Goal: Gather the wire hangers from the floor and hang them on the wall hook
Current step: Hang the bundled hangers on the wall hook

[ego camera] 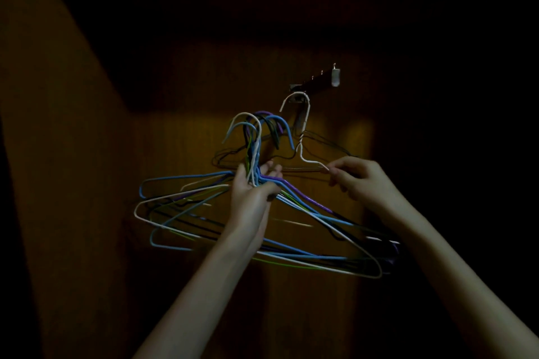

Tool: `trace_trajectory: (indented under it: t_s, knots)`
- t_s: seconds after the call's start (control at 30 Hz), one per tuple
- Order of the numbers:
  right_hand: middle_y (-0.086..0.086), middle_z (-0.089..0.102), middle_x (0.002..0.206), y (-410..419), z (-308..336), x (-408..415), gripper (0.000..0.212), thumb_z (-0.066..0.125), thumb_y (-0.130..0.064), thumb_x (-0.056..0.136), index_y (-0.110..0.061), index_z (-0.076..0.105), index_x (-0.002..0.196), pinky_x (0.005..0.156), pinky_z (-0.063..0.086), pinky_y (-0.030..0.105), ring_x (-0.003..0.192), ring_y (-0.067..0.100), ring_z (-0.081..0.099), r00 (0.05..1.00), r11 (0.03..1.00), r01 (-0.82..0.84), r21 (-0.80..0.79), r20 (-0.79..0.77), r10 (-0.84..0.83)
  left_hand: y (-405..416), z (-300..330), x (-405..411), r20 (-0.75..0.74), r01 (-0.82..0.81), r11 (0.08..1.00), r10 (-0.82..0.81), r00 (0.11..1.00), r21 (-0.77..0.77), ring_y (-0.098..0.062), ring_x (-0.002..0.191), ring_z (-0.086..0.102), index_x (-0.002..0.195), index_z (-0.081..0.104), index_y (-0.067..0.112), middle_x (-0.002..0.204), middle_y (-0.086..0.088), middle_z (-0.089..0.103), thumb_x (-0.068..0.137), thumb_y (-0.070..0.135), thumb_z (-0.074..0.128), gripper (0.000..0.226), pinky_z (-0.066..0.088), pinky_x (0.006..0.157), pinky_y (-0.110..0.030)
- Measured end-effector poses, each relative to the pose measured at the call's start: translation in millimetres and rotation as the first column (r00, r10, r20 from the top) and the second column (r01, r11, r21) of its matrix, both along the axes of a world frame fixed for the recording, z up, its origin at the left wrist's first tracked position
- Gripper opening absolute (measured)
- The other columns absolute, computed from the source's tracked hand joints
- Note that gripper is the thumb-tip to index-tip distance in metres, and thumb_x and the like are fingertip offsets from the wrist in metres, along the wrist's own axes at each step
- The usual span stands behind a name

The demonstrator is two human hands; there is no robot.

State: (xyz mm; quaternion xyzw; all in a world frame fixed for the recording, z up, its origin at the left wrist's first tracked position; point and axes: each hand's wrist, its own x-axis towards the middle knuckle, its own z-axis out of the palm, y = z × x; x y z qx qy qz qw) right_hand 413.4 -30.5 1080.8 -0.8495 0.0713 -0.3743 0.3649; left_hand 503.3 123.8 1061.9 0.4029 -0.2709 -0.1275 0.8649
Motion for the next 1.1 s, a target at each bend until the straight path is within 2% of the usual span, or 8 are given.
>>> trace_trajectory:
  t_s: [0.07, 0.2, 0.3, 0.53, 0.73, 0.83, 0.93, 1.1]
  knots:
    - [-0.006, 0.060, 0.079, -1.2, -0.5, -5.5, 0.012, 0.054, -0.009, 0.092, -0.015, 0.059, 0.101, 0.045, 0.037, 0.004, 0.055, -0.013, 0.053, 1.000, 1.000, -0.015, 0.016, -0.010, 0.015, -2.3, 1.9, -0.4, -0.005, 0.017, 1.000, -0.017, 1.000, -0.018, -0.027, 0.112, 0.057, 0.149, 0.017, 0.009, 0.131, -0.022, 0.051, 0.081, -0.029, 0.036, 0.081, 0.046, 0.094, -0.032]
    - [-0.007, 0.060, 0.085, -10.9, -6.6, -16.0, 0.022, 0.063, -0.005, 0.085, -0.024, 0.055, 0.093, 0.057, 0.047, 0.009, 0.074, 0.005, 0.059, 0.999, 0.999, 0.035, -0.001, -0.002, -0.035, -5.1, 5.0, -0.6, 0.020, 0.028, 1.000, -0.028, 0.999, -0.013, -0.022, 0.105, 0.061, 0.148, 0.019, 0.009, 0.128, -0.021, 0.052, 0.081, -0.028, 0.036, 0.079, 0.051, 0.087, -0.030]
    - [-0.001, 0.061, 0.083, -18.9, -13.2, -23.1, 0.018, 0.064, -0.007, 0.083, -0.022, 0.055, 0.086, 0.054, 0.046, 0.009, 0.070, 0.007, 0.057, 0.998, 0.998, 0.069, -0.009, 0.011, -0.069, -6.4, 6.8, -0.1, 0.048, 0.015, 1.000, -0.015, 0.999, 0.003, -0.024, 0.110, 0.060, 0.146, 0.023, 0.008, 0.125, -0.019, 0.055, 0.081, -0.027, 0.037, 0.076, 0.051, 0.087, -0.030]
    - [-0.006, 0.058, 0.074, -22.0, -9.1, -27.6, 0.010, 0.068, -0.006, 0.080, -0.014, 0.063, 0.080, 0.064, 0.039, 0.003, 0.071, 0.001, 0.052, 0.919, 0.950, 0.275, -0.150, 0.330, -0.214, -10.8, 11.8, 1.4, 0.077, 0.035, 0.999, -0.035, 0.996, 0.001, -0.024, 0.112, 0.059, 0.150, 0.014, 0.013, 0.128, -0.017, 0.055, 0.082, -0.026, 0.038, 0.082, 0.052, 0.086, -0.028]
    - [0.000, 0.062, 0.076, -36.5, -1.9, -23.7, 0.003, 0.069, -0.010, 0.080, -0.012, 0.067, 0.083, 0.064, 0.038, 0.007, 0.069, 0.001, 0.053, 0.865, 0.936, 0.326, -0.128, 0.440, -0.241, -11.4, 13.0, 11.6, 0.082, 0.004, 1.000, -0.004, 0.997, -0.003, -0.024, 0.114, 0.058, 0.149, 0.019, 0.012, 0.128, -0.017, 0.055, 0.082, -0.026, 0.038, 0.079, 0.052, 0.086, -0.029]
    - [0.000, 0.063, 0.076, -46.4, 0.7, -22.7, 0.005, 0.068, -0.011, 0.081, -0.015, 0.067, 0.084, 0.062, 0.039, 0.007, 0.069, 0.003, 0.053, 0.851, 0.941, 0.332, -0.067, 0.452, -0.268, -11.4, 12.8, 15.4, 0.081, -0.003, 1.000, 0.003, 0.997, -0.008, -0.025, 0.114, 0.058, 0.149, 0.019, 0.012, 0.128, -0.017, 0.055, 0.082, -0.026, 0.038, 0.079, 0.052, 0.086, -0.029]
    - [0.002, 0.064, 0.076, -54.7, 3.0, -15.7, 0.004, 0.068, -0.012, 0.081, -0.015, 0.068, 0.084, 0.062, 0.041, 0.009, 0.070, 0.008, 0.056, 0.857, 0.947, 0.320, -0.038, 0.437, -0.272, -14.6, 14.7, 18.5, 0.073, -0.008, 1.000, 0.010, 0.997, -0.018, -0.025, 0.114, 0.058, 0.149, 0.018, 0.012, 0.129, -0.018, 0.054, 0.082, -0.027, 0.038, 0.080, 0.054, 0.081, -0.022]
    - [0.001, 0.061, 0.076, -64.9, 10.2, 12.3, 0.004, 0.067, -0.011, 0.083, -0.014, 0.065, 0.085, 0.058, 0.041, 0.005, 0.067, 0.002, 0.054, 0.884, 0.954, 0.298, -0.023, 0.383, -0.266, -21.5, 17.1, 22.8, 0.077, -0.026, 0.999, 0.028, 0.997, -0.032, -0.025, 0.114, 0.058, 0.149, 0.017, 0.010, 0.129, -0.019, 0.054, 0.081, -0.028, 0.037, 0.081, 0.054, 0.080, -0.020]
